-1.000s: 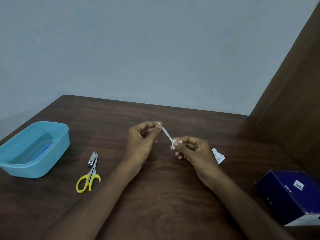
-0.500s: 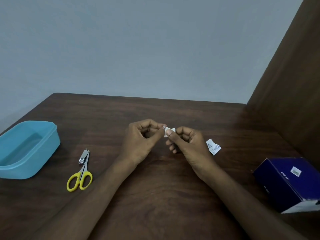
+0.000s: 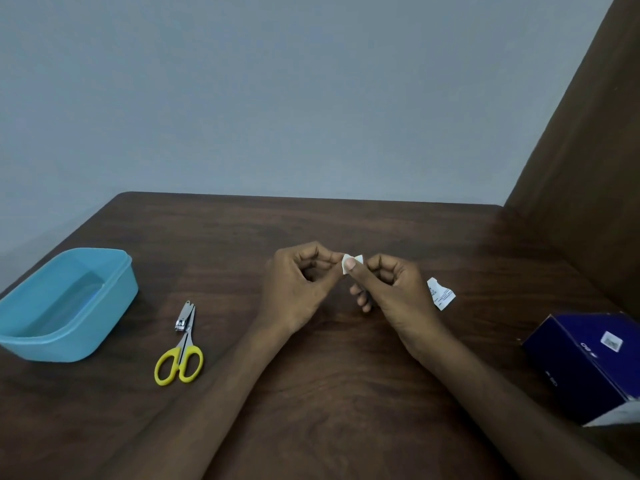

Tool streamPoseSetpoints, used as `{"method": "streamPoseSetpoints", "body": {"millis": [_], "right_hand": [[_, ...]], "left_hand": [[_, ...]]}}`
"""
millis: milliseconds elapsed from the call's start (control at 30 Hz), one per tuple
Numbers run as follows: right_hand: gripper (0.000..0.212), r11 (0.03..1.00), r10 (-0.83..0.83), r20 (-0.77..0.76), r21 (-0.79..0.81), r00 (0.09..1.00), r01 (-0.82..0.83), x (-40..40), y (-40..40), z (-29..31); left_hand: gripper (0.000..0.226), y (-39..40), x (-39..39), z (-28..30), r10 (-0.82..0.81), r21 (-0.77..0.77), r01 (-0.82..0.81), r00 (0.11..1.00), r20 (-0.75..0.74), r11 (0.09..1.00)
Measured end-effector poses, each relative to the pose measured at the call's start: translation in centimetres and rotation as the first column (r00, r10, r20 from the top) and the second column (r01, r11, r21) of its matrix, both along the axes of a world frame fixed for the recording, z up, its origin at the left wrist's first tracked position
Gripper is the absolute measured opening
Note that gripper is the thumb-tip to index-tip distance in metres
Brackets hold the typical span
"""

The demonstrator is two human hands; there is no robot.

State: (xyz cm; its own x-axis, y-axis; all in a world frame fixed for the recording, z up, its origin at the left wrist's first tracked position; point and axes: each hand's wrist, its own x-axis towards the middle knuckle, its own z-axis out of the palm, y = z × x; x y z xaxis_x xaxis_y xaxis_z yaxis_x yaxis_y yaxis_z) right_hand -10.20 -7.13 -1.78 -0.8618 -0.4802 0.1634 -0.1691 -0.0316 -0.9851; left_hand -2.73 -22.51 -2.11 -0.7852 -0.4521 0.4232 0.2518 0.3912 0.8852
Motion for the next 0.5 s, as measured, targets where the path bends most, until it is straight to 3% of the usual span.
{"method": "streamPoseSetpoints", "body": {"millis": [133, 333, 500], "right_hand": [[0.037, 1.000, -0.025, -0.030, 0.005, 0.999, 0.026, 0.11, -0.10, 0.03], [0.030, 1.000, 0.005, -0.024, 0.006, 1.000, -0.004, -0.10, 0.01, -0.14], [0.044, 1.000, -0.020, -0.038, 0.022, 0.999, 0.021, 0.22, -0.10, 0.12]], "left_hand": [[0.016, 0.21, 0.10, 0.05, 0.000, -0.027, 0.000, 1.000, 0.003, 1.000], [0.003, -0.25, -0.06, 0.31, 0.052, 0.071, -0.053, 0.998, 0.022, 0.996], [0.019, 0.54, 0.53, 0.52, 0.043, -0.135, -0.046, 0.999, -0.024, 0.990]]}}
